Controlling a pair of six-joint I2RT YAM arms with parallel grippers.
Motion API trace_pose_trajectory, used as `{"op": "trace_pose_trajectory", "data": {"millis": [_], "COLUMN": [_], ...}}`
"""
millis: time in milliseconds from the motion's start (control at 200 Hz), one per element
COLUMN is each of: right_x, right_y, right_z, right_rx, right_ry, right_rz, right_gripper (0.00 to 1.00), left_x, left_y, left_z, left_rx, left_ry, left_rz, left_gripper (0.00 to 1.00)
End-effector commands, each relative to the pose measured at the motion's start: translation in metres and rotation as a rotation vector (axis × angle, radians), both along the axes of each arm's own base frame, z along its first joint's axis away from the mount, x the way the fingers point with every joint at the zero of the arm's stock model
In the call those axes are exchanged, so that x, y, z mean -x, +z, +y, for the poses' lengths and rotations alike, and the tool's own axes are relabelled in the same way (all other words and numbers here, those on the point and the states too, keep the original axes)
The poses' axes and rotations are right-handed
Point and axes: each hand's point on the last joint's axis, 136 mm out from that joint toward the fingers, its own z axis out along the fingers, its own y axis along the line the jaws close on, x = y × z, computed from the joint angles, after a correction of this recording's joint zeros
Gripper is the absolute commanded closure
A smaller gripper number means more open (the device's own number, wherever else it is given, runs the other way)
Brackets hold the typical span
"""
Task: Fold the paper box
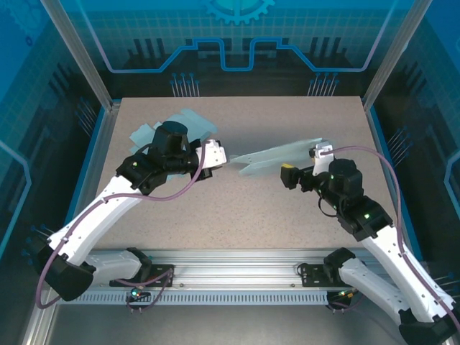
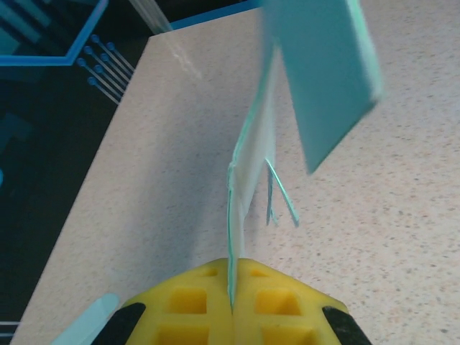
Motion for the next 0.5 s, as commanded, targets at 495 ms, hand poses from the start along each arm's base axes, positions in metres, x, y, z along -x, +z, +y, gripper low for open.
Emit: {"op": "trace_pose_trajectory", "data": {"millis": [495], "right_x": [0.024], "right_y": [-0.001], "right_z": [-0.031], "right_rx": [0.003], "right_ry": [-0.071], "right_rz": [-0.141], "right_gripper": [0.0], "left_x": [-0.013], "left_y": [0.039], "left_z": [0.025], "left_rx": [0.074], "left_ry": [0.076], "left_rz": [-0.131], "left_gripper": [1.0]}}
